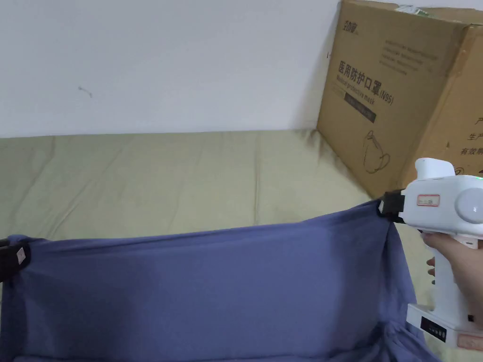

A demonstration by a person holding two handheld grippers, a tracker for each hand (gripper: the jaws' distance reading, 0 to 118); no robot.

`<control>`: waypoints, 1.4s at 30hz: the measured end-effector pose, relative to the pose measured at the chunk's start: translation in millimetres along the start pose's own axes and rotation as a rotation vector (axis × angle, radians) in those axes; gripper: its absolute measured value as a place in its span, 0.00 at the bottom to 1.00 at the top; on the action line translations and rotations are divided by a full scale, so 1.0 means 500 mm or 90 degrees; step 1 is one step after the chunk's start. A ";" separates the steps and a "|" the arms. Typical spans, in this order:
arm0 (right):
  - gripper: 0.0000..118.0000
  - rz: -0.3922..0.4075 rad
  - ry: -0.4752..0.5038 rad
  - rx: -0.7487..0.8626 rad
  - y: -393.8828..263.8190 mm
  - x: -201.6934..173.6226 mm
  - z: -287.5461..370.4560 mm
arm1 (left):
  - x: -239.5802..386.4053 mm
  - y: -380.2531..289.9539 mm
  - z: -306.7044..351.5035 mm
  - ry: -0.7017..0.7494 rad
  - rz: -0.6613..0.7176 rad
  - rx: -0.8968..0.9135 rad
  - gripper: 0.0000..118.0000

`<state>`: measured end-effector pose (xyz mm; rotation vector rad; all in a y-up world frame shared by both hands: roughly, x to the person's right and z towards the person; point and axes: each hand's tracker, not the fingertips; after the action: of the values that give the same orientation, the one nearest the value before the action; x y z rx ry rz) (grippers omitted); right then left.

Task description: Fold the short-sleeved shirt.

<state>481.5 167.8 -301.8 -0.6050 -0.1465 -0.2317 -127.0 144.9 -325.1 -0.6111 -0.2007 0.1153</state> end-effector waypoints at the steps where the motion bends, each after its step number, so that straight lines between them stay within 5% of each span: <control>1: 0.01 -0.009 0.010 -0.009 -0.015 0.014 0.020 | 0.001 -0.010 0.013 -0.007 -0.005 -0.006 0.05; 10: 0.01 -0.023 0.000 -0.176 -0.376 0.124 0.232 | -0.040 -0.267 0.126 -0.069 -0.021 -0.161 0.06; 12: 0.03 -0.068 -0.006 -0.217 -0.439 0.141 0.217 | -0.057 -0.313 0.125 -0.083 0.004 -0.187 0.18; 13: 0.17 -0.097 -0.004 -0.227 -0.464 0.147 0.201 | -0.063 -0.325 0.124 -0.088 0.013 -0.189 0.39; 14: 0.58 -0.104 -0.006 -0.211 -0.476 0.150 0.188 | -0.064 -0.331 0.127 -0.081 0.007 -0.180 0.79; 15: 0.91 -0.100 -0.018 -0.182 -0.480 0.150 0.184 | -0.064 -0.331 0.131 -0.053 -0.006 -0.168 1.00; 18: 0.99 -0.109 -0.076 -0.076 -0.454 0.134 0.218 | -0.063 -0.302 0.178 -0.037 -0.010 -0.088 0.98; 22: 0.98 -0.095 0.042 0.142 -0.386 0.052 0.336 | 0.003 -0.236 0.270 -0.064 -0.038 0.004 0.95; 27: 0.97 0.063 0.012 0.375 -0.362 -0.127 0.473 | 0.145 -0.225 0.423 -0.034 -0.102 0.303 0.99; 30: 0.96 0.069 -0.014 0.466 -0.389 -0.199 0.516 | 0.205 -0.252 0.480 -0.008 -0.080 0.444 0.94; 31: 0.93 0.069 -0.017 0.453 -0.392 -0.217 0.521 | 0.221 -0.259 0.491 -0.017 -0.076 0.454 0.84; 32: 0.71 0.071 -0.007 0.452 -0.394 -0.225 0.527 | 0.227 -0.262 0.491 -0.025 -0.080 0.447 0.49; 33: 0.30 0.069 0.014 0.449 -0.395 -0.228 0.527 | 0.235 -0.264 0.490 -0.021 -0.084 0.440 0.10; 34: 0.00 0.071 0.029 0.436 -0.392 -0.231 0.525 | 0.244 -0.264 0.483 0.002 -0.103 0.415 0.00; 40: 0.00 -0.018 0.054 0.349 -0.365 -0.207 0.526 | 0.225 -0.259 0.498 -0.004 -0.074 0.389 0.00; 42: 0.00 -0.033 0.061 0.333 -0.363 -0.193 0.534 | 0.155 -0.239 0.502 -0.089 0.031 0.398 0.00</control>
<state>323.4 193.8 -5.3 -0.0694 -0.1233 -0.2605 -101.0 200.4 -43.1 0.0150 -0.2694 0.2555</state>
